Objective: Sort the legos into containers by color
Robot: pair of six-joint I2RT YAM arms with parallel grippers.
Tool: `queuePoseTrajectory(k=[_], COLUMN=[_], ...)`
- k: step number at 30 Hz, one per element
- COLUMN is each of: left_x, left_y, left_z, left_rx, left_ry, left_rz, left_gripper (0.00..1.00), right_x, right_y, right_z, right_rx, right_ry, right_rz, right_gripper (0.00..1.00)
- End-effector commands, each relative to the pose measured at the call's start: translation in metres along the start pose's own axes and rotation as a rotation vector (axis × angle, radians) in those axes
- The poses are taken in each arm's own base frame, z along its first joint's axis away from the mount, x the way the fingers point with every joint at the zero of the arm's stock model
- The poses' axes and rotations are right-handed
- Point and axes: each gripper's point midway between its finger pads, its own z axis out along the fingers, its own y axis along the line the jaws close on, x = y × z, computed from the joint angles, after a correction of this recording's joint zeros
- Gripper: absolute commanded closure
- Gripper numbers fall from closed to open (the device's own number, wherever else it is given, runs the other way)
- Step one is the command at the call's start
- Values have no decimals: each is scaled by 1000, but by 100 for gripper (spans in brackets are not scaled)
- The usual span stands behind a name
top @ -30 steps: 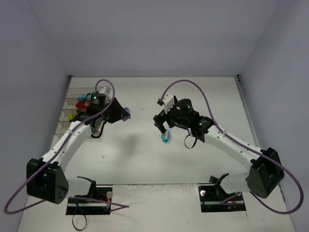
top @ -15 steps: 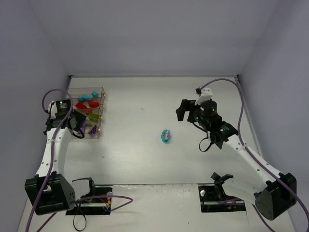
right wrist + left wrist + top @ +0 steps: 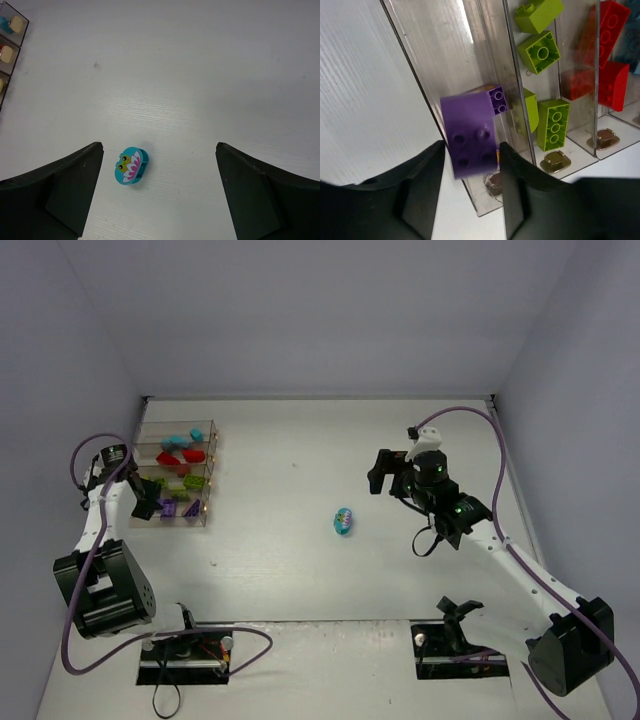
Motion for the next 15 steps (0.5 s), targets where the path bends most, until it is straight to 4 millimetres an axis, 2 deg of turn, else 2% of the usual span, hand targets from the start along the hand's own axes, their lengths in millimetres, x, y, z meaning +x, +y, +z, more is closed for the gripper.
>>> queuePoseTrajectory(k=[1, 5, 10, 13, 14, 15], left_x=[-17, -17, -21, -12, -9, 11], left_y=[-25, -26, -33, -52, -66, -81], left_z=[-9, -10, -25, -46, -56, -68], left_rx=[64, 65, 111, 198, 248, 312], left_ry=[-33, -33, -41, -54, -59, -32], left_rz=[-51, -58, -34, 90, 134, 247], left_gripper=[57, 39, 35, 35, 35, 35], right_x=[-14, -14, -12, -14, -15, -16], right_y=[1, 0, 0, -1, -1, -1], right_z=[3, 5, 10, 11, 11, 11], right_rx=[10, 15, 20, 28, 29, 29], right_ry=[-59, -59, -49, -52, -54, -57], right_rz=[-3, -7, -15, -20, -24, -23], right_gripper=[8, 8, 8, 8, 8, 8])
